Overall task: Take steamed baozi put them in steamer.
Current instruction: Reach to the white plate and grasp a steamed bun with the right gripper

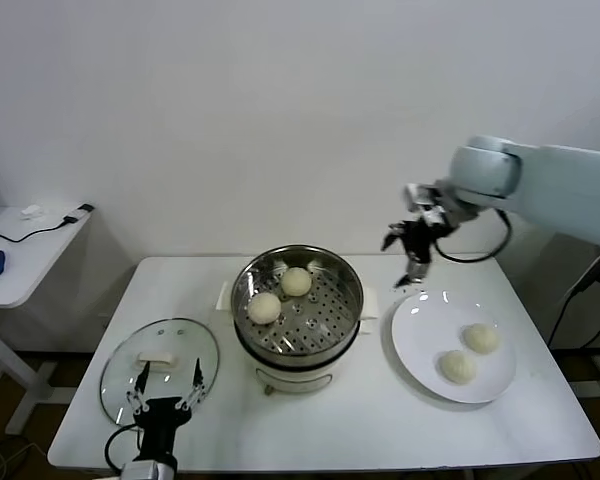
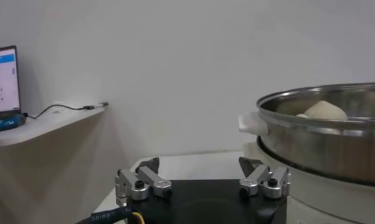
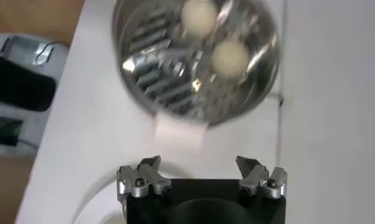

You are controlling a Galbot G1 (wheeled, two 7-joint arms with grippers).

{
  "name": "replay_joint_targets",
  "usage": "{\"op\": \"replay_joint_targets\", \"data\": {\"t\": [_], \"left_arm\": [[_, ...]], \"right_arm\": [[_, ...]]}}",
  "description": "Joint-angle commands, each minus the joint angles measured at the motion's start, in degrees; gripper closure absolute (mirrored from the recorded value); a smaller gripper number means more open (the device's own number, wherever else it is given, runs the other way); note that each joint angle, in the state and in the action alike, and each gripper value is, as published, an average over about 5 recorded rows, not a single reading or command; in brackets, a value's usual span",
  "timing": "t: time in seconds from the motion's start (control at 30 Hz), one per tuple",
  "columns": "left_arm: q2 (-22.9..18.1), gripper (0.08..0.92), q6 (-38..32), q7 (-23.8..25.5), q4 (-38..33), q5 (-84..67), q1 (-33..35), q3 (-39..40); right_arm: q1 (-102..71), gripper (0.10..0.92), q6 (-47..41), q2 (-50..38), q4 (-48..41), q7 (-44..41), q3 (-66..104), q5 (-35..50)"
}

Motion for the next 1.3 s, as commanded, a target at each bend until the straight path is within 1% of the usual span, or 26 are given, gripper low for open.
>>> {"op": "replay_joint_targets", "data": {"t": [0.03, 0.23, 0.47, 0.9, 1.3], "left_arm": [[-0.56, 0.177, 0.06, 0.02, -0.63, -0.05, 0.5, -0.15], [-0.87, 0.177, -0.3, -0.01, 0.02, 0.21, 0.72, 0.02], [-0.8, 0.177, -0.39, 0.02, 0.27, 0.24, 0.67, 0.1], [-0.4, 0.177, -0.43, 0.01, 0.9, 0.08, 0.24, 0.05], [-0.43, 0.177, -0.49, -0.05, 1.1, 0.06, 0.01, -0.04]], "right_arm": [[-19.95, 0.203, 2.46, -19.51, 2.94, -2.32, 6.06, -17.76], [-32.21, 0.203, -0.28, -18.79, -0.07, 0.44, 15.18, -21.71], [-40.6, 0.203, -2.08, -16.45, -3.7, 2.5, 21.99, -22.81], [-41.65, 0.203, -3.17, -11.02, -8.96, 4.46, 24.5, -22.37], [-41.44, 0.203, -3.07, -9.13, -10.49, 3.79, 22.86, -23.28]]}}
